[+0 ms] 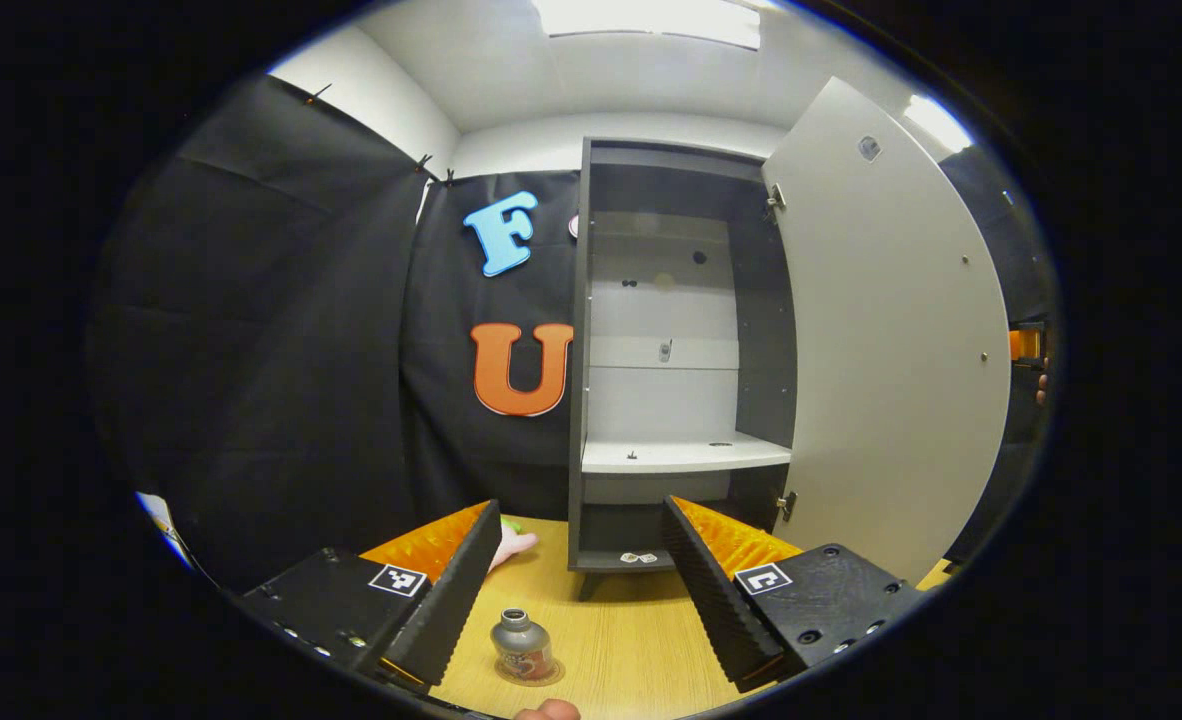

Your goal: Open the cabinet door with the right hand, grasp the bottle in the cabinet with the left hand and place it on the coaster, then close the cabinet door with the right hand.

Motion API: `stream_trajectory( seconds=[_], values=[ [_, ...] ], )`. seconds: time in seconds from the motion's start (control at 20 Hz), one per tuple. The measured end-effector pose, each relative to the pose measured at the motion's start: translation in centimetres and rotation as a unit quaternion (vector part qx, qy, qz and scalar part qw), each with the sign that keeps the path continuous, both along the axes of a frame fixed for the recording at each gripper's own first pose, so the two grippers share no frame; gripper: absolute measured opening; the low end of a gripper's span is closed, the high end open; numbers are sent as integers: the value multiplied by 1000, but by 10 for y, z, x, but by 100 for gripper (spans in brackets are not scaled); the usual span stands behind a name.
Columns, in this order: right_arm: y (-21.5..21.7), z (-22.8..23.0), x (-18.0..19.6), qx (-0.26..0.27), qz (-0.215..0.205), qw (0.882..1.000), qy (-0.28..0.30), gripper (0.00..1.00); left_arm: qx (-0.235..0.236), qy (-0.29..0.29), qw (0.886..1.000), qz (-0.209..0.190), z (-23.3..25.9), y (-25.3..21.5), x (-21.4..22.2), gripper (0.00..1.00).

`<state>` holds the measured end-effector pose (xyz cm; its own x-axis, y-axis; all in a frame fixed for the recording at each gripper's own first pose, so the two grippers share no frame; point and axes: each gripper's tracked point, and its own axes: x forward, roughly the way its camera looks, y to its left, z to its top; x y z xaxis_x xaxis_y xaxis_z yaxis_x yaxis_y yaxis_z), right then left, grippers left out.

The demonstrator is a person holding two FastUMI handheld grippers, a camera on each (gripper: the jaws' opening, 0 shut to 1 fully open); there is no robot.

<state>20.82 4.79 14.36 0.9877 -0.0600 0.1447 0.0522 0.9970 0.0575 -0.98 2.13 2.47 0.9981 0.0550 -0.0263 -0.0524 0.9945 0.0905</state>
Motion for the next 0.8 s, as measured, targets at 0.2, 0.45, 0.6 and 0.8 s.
stream_trajectory(
  seconds=[0.2, 0.45, 0.6, 0.8],
  values=[
    [14, -5, -3, 16, 23, 1000, 4, 89, 2, -11, 1000, -15, 8, -10, -5, 96],
    [53, -7, 0, 2, 70, 998, 2, 89, 13, 0, 1000, -21, -7, -14, -9, 96],
    [87, -10, 5, 0, 117, 993, 9, 89, 7, 14, 1000, -25, -21, -14, -15, 96],
    [120, -7, 18, -21, 154, 988, 11, 89, 6, 8, 1000, -24, -20, -8, -20, 96]
  ],
)
